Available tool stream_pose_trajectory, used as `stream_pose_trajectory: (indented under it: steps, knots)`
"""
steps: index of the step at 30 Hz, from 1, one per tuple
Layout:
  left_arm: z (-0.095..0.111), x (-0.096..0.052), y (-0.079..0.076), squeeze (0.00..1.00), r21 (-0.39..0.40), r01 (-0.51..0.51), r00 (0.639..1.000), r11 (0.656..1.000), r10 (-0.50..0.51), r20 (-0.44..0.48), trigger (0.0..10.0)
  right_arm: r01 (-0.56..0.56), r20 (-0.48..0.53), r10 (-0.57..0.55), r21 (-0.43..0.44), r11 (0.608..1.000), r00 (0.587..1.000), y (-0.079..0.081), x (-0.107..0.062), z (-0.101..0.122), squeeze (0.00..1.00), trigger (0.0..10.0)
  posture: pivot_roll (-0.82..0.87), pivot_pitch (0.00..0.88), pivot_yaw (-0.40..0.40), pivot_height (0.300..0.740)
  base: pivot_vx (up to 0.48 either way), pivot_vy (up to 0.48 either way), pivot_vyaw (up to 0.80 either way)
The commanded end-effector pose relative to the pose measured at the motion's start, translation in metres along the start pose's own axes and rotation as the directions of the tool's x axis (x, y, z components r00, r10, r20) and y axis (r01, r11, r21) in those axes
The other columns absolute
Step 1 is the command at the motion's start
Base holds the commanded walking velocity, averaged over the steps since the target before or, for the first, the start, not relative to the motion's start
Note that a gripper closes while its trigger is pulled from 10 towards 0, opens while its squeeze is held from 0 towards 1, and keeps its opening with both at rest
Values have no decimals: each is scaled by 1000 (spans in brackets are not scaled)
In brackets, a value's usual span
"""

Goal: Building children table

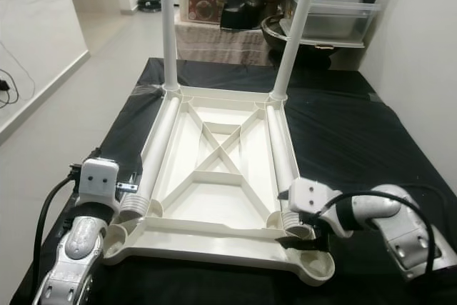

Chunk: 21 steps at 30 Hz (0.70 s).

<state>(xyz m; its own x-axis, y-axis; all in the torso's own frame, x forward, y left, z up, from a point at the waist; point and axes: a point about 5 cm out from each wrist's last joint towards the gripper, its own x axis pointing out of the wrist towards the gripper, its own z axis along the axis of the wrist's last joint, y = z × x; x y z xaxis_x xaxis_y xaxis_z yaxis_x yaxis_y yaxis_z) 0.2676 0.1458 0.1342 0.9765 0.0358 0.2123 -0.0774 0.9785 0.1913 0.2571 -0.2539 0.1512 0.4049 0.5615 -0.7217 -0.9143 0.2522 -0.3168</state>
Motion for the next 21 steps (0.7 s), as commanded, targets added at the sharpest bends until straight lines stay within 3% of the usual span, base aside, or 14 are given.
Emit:
stream_pose_trajectory:
  steps: [1,6,12,21]
  knots:
    - [-4,0,-1,0,17,2,1000,1000,-2,-18,10000,21,-57,-22,-17,1000,998,-2,2,-6,0,10000,-63,0,-53,740,0,0,0]
    - [-4,1,0,0,18,-2,1000,1000,2,-17,10000,37,-135,-41,-30,999,990,-1,1,-16,0,10000,-65,0,-50,740,0,0,0]
    - [-4,2,-1,0,18,4,1000,1000,-3,-17,10000,16,-57,-16,-8,1000,998,0,-4,-4,0,10000,-74,0,-42,740,0,0,0]
    - [-5,4,-3,0,15,8,1000,1000,-8,-16,10000,41,-83,-43,-31,999,996,-14,-22,-10,0,10000,-74,0,-49,740,0,0,0]
